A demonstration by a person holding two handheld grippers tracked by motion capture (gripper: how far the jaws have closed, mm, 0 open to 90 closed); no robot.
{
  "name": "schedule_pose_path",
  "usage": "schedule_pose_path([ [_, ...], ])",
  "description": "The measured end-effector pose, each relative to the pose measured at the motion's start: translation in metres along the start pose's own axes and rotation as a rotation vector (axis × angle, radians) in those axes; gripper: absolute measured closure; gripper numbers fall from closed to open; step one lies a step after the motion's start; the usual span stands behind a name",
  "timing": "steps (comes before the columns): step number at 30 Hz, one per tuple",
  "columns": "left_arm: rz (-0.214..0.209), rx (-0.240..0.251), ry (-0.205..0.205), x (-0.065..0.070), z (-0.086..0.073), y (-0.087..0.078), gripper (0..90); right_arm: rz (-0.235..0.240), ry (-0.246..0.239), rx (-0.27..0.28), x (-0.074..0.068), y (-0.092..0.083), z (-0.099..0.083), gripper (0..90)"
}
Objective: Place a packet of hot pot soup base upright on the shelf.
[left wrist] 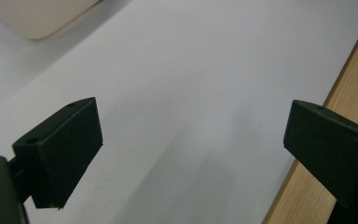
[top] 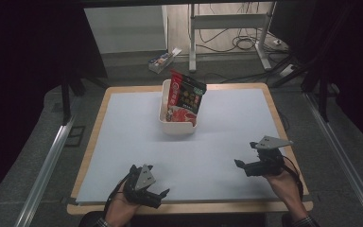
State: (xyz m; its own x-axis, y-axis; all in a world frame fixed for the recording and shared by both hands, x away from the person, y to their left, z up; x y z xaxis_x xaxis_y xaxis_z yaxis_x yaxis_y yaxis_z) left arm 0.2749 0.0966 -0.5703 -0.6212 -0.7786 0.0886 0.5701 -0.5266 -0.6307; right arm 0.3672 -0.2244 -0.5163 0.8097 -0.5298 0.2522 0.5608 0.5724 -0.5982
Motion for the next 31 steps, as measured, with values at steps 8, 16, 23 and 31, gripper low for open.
schedule_pose_path([
  [8, 0.01, 0.007, -0.028, -0.008, -0.005, -0.006, 4.0, -0.036, 0.004, -0.011, 0.0, -0.012, -0.013, 9.0],
  [16, 0.014, -0.008, -0.059, -0.015, -0.012, -0.012, 3.8, -0.056, 0.011, -0.034, -0.004, -0.023, -0.03, 9.0],
  [23, 0.022, -0.021, -0.069, -0.018, -0.016, -0.013, 3.3, -0.04, 0.063, -0.06, -0.008, -0.028, -0.051, 8.7],
  [31, 0.023, -0.03, -0.086, -0.021, -0.019, -0.015, 3.2, -0.008, 0.106, -0.083, -0.01, -0.029, -0.063, 8.3],
])
Point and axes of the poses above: each handheld gripper's, and its own axes: y roughly forward along the jaws, z roughly out of its top, x roughly to its right, the point moved 8 cm from there along y, roughly forward along the jaws, and after that the axes turned 15 degrees about -y, right-handed, at the moved point
